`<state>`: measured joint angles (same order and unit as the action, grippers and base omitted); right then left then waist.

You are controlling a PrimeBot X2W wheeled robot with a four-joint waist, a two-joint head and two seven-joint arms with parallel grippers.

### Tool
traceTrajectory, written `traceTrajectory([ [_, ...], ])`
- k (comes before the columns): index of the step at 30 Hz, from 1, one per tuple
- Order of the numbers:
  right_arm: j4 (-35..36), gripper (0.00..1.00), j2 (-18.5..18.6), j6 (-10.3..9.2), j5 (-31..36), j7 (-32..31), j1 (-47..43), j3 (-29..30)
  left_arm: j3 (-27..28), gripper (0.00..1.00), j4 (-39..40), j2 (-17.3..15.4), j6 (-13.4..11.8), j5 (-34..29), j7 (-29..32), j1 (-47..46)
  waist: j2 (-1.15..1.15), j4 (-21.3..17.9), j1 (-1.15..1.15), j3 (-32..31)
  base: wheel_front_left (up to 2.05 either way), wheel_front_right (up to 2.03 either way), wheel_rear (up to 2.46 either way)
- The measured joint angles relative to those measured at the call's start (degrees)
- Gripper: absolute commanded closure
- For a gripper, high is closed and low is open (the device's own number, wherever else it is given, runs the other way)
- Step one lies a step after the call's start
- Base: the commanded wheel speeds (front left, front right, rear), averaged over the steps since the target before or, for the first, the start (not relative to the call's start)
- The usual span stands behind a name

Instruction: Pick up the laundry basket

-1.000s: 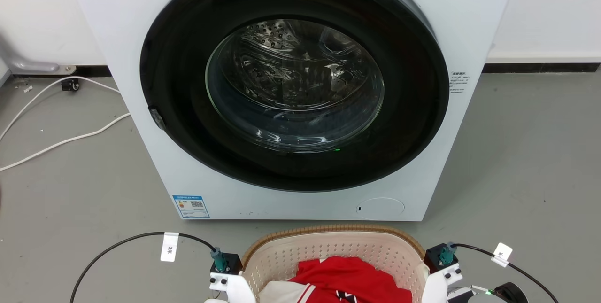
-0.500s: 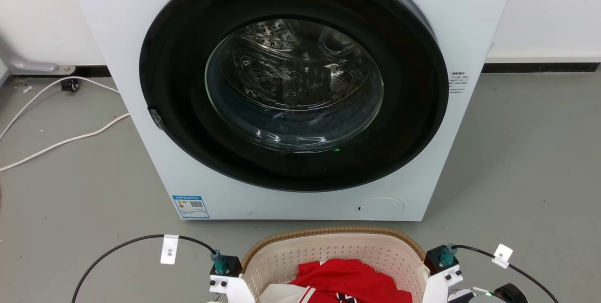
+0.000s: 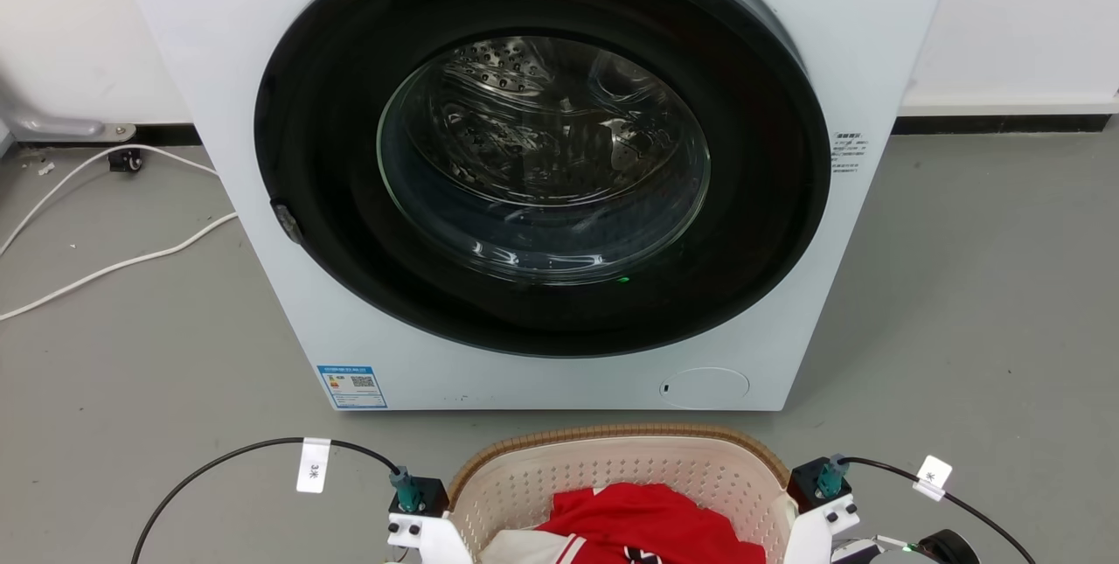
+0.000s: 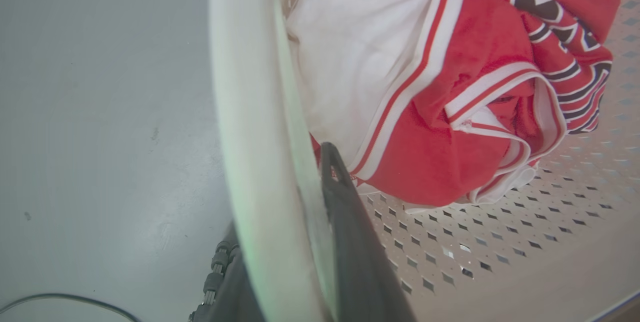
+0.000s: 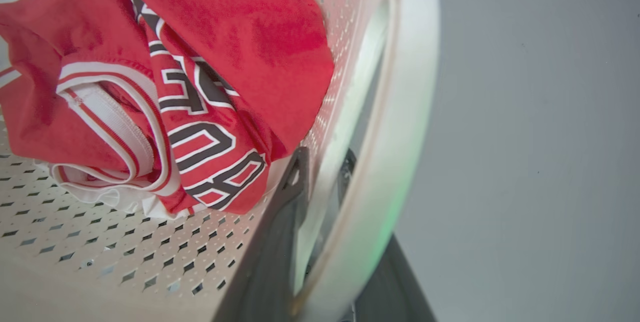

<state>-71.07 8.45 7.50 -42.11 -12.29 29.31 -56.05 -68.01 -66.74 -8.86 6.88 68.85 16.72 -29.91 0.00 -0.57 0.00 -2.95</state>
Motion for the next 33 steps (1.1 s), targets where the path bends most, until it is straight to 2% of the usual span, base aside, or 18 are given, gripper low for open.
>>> traceTrajectory([
  [33, -0.7, 1.00, 0.4, 0.00, -6.4, 0.7, 0.6, -6.7, -3.0, 1.00, 0.1, -0.3, 0.0, 3.1, -0.3, 0.0, 0.00, 0.0, 0.00, -0.3, 0.00, 0.00, 0.00],
])
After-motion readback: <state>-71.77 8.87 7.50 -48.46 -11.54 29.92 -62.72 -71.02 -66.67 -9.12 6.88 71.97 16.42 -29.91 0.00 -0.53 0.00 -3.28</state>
